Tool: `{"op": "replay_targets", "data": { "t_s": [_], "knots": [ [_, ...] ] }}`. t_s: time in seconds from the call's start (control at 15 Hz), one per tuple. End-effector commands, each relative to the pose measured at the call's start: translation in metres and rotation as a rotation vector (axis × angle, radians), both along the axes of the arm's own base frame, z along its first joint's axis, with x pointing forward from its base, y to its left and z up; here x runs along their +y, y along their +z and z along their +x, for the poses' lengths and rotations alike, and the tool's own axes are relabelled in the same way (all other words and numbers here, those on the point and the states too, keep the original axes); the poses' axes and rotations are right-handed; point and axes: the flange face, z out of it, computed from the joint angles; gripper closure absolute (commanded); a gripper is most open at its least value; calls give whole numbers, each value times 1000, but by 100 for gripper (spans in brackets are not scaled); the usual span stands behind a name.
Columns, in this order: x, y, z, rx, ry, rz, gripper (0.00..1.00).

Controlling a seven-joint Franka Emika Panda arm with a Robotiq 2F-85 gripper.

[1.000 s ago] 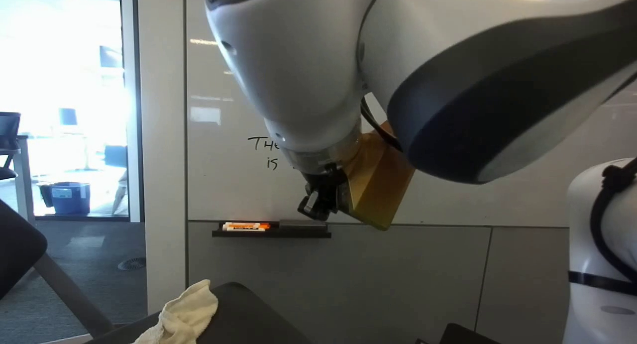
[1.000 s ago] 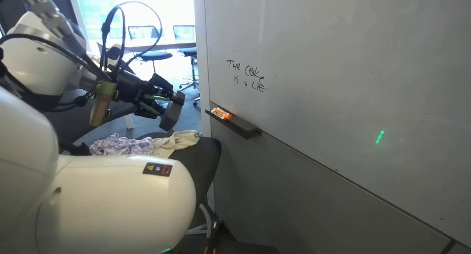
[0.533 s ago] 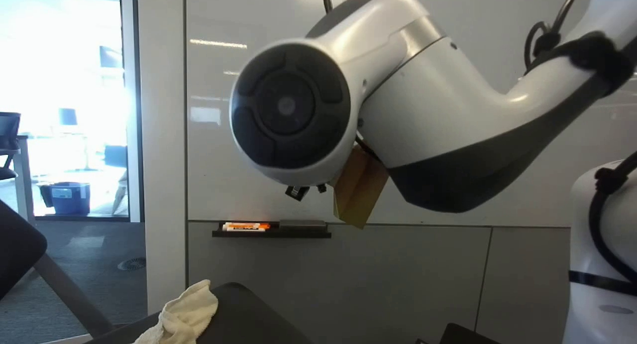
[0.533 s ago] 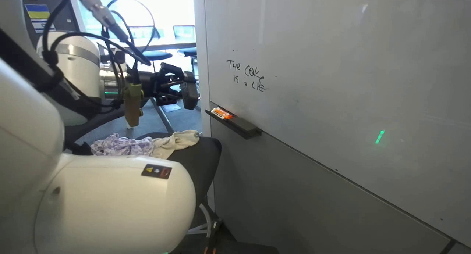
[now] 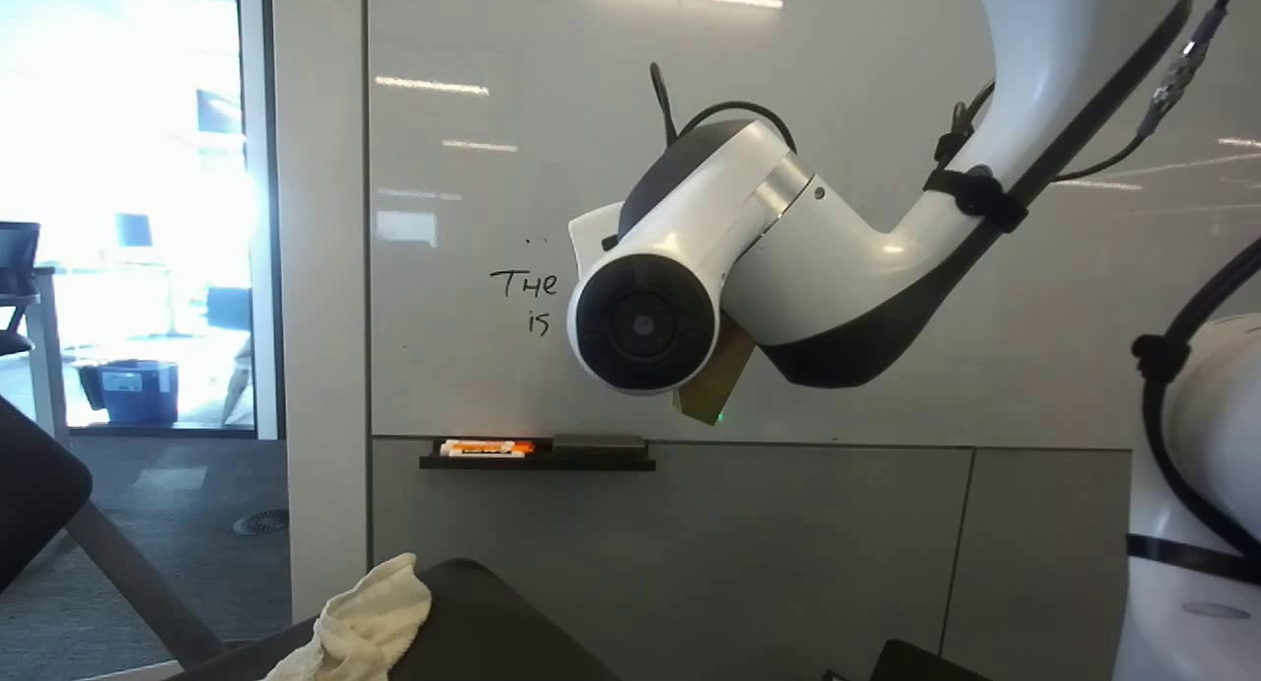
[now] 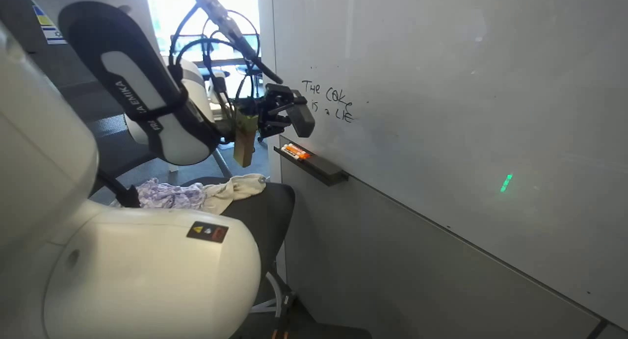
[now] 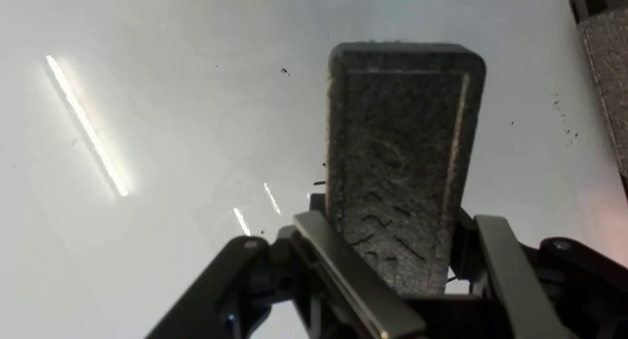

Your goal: Use the duster to erase the markings on the board

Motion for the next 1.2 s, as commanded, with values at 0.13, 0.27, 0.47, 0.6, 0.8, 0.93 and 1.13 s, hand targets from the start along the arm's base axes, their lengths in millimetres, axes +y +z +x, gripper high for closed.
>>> {"op": "replay_targets", "data": {
  "t_s": [0.13,0.27,0.47,0.6,0.8,0.93,1.13],
  "knots": [
    [-14,-2,16,-48,125,-25,69],
    [-12,-6,22,-52,179,-49,69],
    [-8,-18,32,-41,246,-66,69],
    [-8,-20,39,-41,278,-88,69],
    [-12,-17,62,-30,288,-113,69],
    [-17,-18,80,-20,263,-94,69],
    [-21,-24,99,-5,247,-80,69]
  ]
}}
